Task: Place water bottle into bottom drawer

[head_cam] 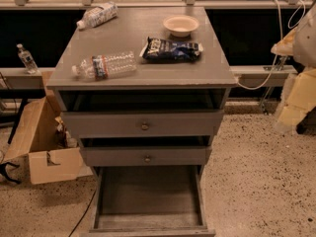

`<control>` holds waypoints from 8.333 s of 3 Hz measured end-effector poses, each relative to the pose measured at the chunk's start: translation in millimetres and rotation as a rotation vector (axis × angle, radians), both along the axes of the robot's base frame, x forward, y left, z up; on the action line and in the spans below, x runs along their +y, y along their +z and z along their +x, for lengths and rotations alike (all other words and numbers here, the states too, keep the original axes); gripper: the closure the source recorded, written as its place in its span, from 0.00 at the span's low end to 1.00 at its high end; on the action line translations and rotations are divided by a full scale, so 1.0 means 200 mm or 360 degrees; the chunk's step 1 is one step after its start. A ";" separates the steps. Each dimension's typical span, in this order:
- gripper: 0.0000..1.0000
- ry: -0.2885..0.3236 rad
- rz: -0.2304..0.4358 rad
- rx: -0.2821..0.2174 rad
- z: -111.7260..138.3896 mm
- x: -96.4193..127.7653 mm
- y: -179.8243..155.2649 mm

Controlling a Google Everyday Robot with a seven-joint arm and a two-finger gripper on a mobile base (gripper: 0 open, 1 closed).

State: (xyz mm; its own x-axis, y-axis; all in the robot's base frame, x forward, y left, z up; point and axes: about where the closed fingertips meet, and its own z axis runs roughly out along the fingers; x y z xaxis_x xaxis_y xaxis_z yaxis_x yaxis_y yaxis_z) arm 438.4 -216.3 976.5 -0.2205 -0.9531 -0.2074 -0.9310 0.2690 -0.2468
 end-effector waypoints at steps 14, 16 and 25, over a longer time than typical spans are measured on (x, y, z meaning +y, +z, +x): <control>0.39 0.0825 0.0106 0.0074 1.25 1.67 -0.64; 0.84 0.0857 0.0164 0.0099 1.18 1.72 -0.65; 1.00 0.0300 0.0407 0.0322 0.27 0.54 -1.65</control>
Offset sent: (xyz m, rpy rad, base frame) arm 0.0783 0.1050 -0.0038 0.1680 -0.0622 0.2456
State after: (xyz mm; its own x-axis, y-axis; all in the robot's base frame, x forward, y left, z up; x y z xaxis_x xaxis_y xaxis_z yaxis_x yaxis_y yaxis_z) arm 491.8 -108.6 646.1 -0.1073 -0.9038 -0.4143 -0.9931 0.1177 0.0004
